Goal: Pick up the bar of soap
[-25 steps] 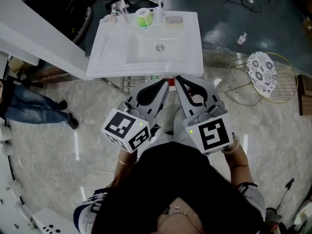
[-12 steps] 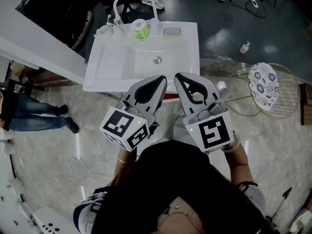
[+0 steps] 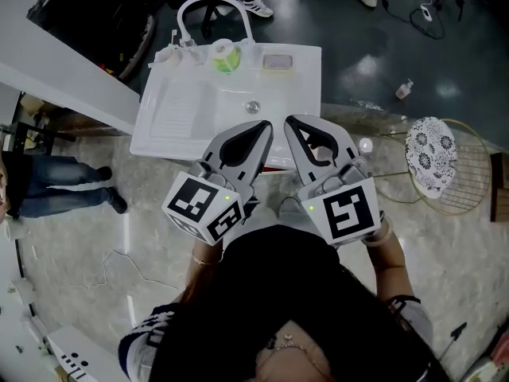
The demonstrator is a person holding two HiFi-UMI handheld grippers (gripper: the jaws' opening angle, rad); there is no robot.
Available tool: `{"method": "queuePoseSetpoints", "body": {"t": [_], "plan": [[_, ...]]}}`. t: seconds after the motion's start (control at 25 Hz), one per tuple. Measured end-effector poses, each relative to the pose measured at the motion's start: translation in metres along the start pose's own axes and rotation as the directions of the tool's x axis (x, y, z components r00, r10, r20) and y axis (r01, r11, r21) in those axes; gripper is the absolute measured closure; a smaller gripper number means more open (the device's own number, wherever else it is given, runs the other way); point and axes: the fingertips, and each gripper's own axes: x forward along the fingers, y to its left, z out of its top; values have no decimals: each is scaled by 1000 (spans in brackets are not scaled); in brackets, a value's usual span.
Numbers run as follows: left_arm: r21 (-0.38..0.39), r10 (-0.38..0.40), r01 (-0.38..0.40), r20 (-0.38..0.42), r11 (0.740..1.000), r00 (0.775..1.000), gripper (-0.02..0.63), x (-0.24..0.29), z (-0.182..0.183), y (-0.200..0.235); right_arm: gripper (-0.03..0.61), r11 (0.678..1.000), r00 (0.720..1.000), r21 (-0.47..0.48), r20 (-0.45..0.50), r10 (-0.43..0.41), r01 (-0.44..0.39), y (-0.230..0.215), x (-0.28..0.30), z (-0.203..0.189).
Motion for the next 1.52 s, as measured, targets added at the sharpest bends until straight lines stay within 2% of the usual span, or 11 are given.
{"method": "queuePoseSetpoints", "body": {"t": [0.36,0.72,1.12,1.52], "plan": [[-12,57,-57,-14,998,998,607,14,0,21,572,999,999,7,-1,32,-32,-17,20,-13],[-20,43,-44,-19,999,999,607,48,4,56,572,998,999,60,-34,7,-5,-48,56,-32],[-47,28,-29,-38,998,999,607,81,7,110,572,998,995,68,-95,-1,8,-79,117,-55],[-103,-20,17,-24,994,1000,607,104,13,152,572,999,985,-51,-175,1,-10,-100,176,-89]]}}
